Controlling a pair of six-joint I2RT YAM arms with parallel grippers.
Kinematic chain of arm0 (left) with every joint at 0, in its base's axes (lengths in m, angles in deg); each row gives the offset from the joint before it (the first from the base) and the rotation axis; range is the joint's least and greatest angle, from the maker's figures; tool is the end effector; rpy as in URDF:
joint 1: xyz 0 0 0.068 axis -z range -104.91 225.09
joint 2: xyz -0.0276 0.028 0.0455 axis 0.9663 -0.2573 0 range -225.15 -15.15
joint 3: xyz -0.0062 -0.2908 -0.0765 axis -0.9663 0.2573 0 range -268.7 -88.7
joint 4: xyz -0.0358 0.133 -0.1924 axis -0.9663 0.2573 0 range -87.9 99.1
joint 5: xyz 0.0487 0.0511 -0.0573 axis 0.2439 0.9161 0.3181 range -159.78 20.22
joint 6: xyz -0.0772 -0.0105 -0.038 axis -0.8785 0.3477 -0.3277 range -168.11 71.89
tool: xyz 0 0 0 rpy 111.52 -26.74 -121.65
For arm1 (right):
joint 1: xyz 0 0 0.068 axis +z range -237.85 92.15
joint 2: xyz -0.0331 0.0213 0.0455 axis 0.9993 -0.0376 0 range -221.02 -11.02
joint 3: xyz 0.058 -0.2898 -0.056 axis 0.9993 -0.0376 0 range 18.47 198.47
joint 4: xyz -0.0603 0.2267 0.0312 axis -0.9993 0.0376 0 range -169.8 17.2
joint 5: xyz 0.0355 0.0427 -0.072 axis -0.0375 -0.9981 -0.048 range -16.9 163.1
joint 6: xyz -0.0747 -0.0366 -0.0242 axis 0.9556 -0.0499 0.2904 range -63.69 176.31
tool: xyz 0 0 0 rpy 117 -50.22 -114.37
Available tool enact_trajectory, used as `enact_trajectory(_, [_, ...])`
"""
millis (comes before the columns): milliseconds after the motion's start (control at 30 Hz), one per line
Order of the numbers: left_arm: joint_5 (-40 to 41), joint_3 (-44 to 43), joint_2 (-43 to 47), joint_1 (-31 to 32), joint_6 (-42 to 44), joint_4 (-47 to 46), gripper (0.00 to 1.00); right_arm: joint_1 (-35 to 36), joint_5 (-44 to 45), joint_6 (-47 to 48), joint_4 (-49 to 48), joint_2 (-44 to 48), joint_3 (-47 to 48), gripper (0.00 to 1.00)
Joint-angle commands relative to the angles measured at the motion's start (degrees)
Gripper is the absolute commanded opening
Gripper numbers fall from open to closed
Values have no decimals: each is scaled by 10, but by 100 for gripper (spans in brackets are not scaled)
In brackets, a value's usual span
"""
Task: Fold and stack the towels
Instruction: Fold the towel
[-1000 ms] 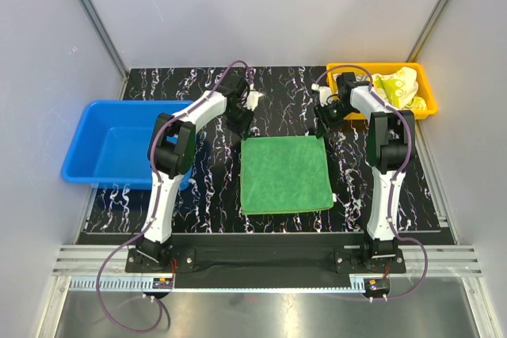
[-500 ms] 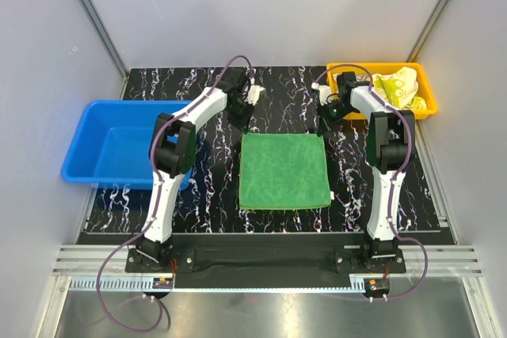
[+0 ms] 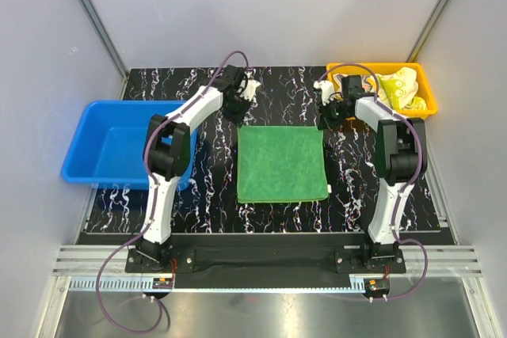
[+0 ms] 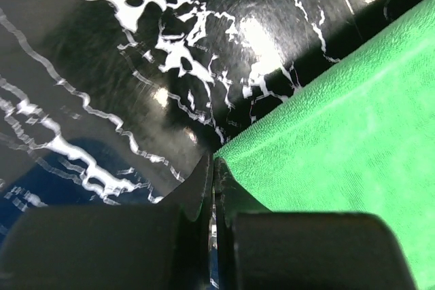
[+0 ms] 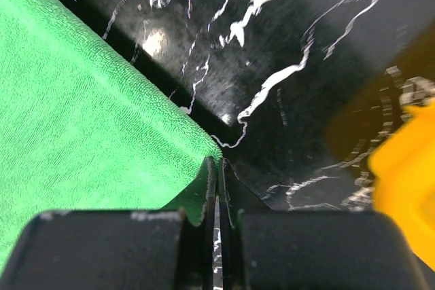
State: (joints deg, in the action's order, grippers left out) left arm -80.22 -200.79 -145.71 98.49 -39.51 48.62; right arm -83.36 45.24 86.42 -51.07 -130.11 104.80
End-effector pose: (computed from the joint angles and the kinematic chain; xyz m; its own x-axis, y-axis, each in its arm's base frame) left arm 0.4529 -0.2112 0.1882 -0.7534 0.4863 -0.4425 0.5801 0.8085 -0.0991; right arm 0.4420 0.0705 0.1772 -0.6115 -0.4929 -0.6190 -0.6917 0.7129 0.1156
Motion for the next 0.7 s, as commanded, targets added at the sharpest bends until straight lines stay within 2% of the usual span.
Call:
enact_trajectory(0, [30, 15, 72, -10, 10, -34, 0, -3, 32, 32, -110, 70, -32, 0])
enact_trajectory(167, [20, 68, 127, -10, -1, -63, 0, -2, 14, 62, -121, 118, -66, 0])
enact_trajectory(500, [34, 173, 215, 9, -3, -76, 0, -1, -16, 130, -250, 291, -292, 0])
enact_trajectory(667, [46, 249, 283, 34, -19, -100, 0, 4, -3, 123, -256, 346, -345, 0])
